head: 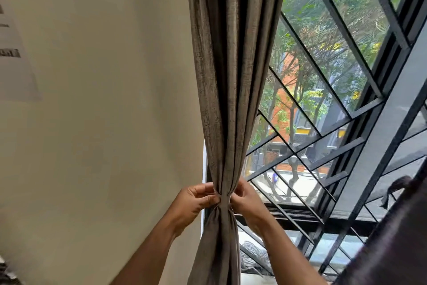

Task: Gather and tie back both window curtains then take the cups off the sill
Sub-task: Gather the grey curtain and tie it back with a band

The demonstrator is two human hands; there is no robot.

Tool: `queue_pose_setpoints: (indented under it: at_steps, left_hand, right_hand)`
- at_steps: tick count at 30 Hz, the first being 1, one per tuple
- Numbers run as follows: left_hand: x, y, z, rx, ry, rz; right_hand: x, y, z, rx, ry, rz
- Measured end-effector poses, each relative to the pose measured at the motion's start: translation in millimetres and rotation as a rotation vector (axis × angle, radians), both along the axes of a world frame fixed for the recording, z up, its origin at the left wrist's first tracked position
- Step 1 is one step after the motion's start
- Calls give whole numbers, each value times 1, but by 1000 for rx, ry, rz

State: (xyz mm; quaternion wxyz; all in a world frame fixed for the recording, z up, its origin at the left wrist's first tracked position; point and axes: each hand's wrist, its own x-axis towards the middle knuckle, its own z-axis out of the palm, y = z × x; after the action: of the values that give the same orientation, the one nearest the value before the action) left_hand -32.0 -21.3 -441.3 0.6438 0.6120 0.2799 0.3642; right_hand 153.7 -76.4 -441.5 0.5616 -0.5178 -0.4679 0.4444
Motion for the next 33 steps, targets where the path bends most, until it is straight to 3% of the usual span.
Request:
queue_pose_setpoints:
  at_steps: [5,8,14,18,26,33]
  left_hand:
    - [5,2,-5,37,2,178]
    - [10,0,-8,33,-13,272]
    - [13,-5,4,55,25,200]
    - [-2,-8,4,-22,-57,78]
    - [-5,-23,-11,-46,-192,197]
    - [1,-38,-11,176,-2,404]
  right_hand:
    - [-9,-4,8,46,-29,-200]
    - [-15,-26,7,104,40,-119]
    - [-16,-30,7,151,-86,-174]
    - [-16,-38,8,147,-89,-119]
    - [-20,-31,3,149,-198,-165]
    - [-24,-30,-1,131,-181,-226]
